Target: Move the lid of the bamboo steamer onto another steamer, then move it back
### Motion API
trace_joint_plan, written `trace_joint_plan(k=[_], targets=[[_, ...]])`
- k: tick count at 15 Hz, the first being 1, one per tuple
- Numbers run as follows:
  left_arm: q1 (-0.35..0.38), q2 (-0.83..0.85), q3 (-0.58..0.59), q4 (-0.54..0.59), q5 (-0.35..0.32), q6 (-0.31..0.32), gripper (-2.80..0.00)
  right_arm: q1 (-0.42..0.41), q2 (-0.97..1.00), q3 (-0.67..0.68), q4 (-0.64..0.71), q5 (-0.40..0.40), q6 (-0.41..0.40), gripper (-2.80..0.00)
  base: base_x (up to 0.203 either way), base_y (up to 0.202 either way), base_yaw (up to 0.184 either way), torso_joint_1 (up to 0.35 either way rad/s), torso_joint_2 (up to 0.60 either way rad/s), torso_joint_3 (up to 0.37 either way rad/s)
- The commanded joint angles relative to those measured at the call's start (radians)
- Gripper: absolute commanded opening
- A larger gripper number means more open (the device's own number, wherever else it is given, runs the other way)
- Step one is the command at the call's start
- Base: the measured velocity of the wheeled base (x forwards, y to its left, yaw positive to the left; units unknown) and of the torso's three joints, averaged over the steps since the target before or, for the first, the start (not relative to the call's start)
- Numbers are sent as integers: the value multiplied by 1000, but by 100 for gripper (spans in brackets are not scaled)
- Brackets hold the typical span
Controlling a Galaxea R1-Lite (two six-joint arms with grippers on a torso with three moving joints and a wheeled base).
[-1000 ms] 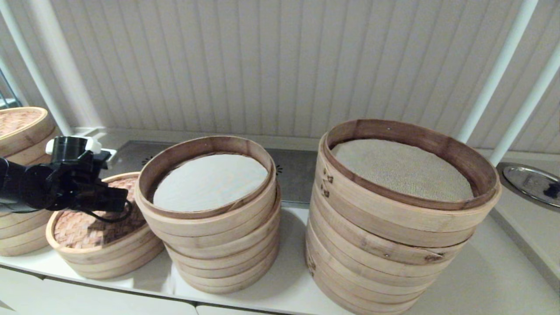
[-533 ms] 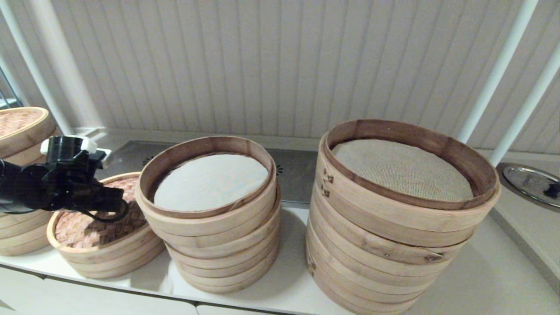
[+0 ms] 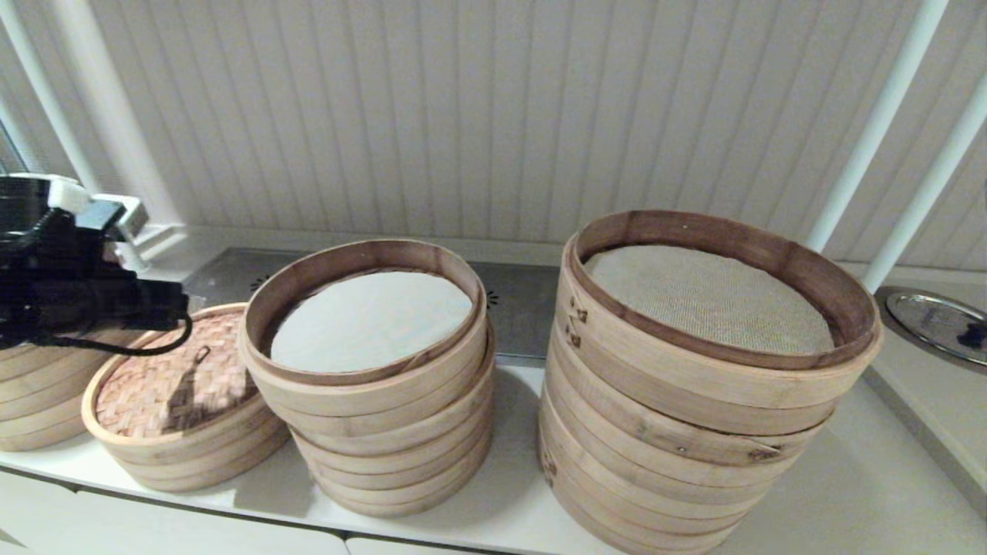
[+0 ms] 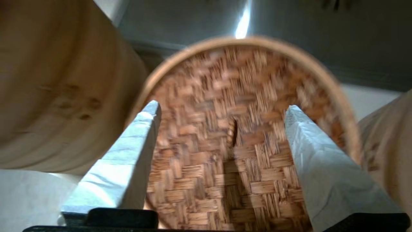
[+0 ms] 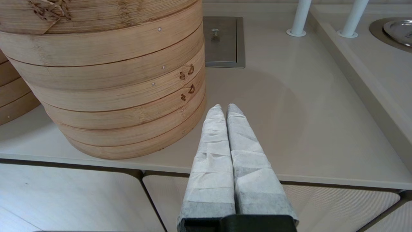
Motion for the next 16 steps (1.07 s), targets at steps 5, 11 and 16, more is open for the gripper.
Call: trace_joint_plan(k=[5,11,16], targets=[[4,-365,-9,-18,-3,-84,-280,1,0,2,0,0,0,-280,0,0,0,0,0,0],[-51,-796,-30,226,-77,-92,-280,0,0,2,1,0,0,-280,0,0,0,0,0,0],[-57,-1107,280,326,-151,-94,-280,0,1,2,0,0,0,-280,0,0,0,0,0,0]])
